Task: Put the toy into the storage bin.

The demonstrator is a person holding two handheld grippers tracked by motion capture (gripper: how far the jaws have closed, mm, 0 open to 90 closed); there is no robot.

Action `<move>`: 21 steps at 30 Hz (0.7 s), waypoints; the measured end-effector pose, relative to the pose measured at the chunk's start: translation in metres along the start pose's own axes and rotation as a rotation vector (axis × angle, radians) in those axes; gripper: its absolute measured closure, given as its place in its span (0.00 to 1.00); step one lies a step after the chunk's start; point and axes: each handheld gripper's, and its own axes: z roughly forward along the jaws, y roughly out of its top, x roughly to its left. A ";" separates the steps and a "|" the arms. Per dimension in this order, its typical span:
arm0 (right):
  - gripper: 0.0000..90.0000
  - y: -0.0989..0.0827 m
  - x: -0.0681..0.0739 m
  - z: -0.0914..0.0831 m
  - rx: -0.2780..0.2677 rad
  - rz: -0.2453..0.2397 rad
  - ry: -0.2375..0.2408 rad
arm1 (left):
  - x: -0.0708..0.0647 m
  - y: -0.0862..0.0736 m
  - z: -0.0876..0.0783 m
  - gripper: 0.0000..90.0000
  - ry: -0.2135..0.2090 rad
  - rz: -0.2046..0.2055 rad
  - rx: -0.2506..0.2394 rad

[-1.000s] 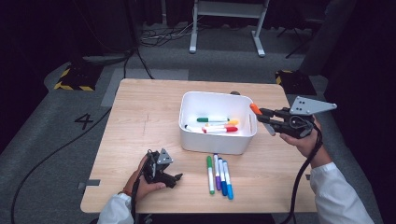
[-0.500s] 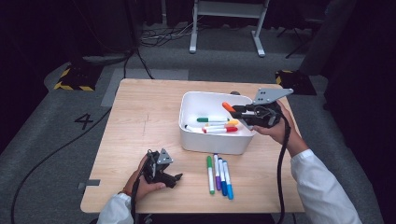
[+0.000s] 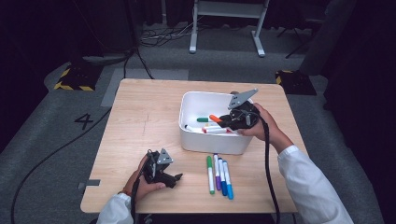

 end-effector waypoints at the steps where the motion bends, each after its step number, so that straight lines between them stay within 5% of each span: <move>1: 0.83 0.000 0.002 0.002 0.014 -0.006 0.009 | 0.000 0.000 0.000 0.09 0.000 0.000 0.001; 12: 0.83 0.001 0.010 0.016 0.121 -0.028 0.052 | 0.000 0.000 0.000 0.09 0.000 0.001 0.001; 21: 0.69 0.001 0.009 0.019 0.079 0.013 0.031 | 0.000 0.000 0.000 0.09 0.001 0.000 0.000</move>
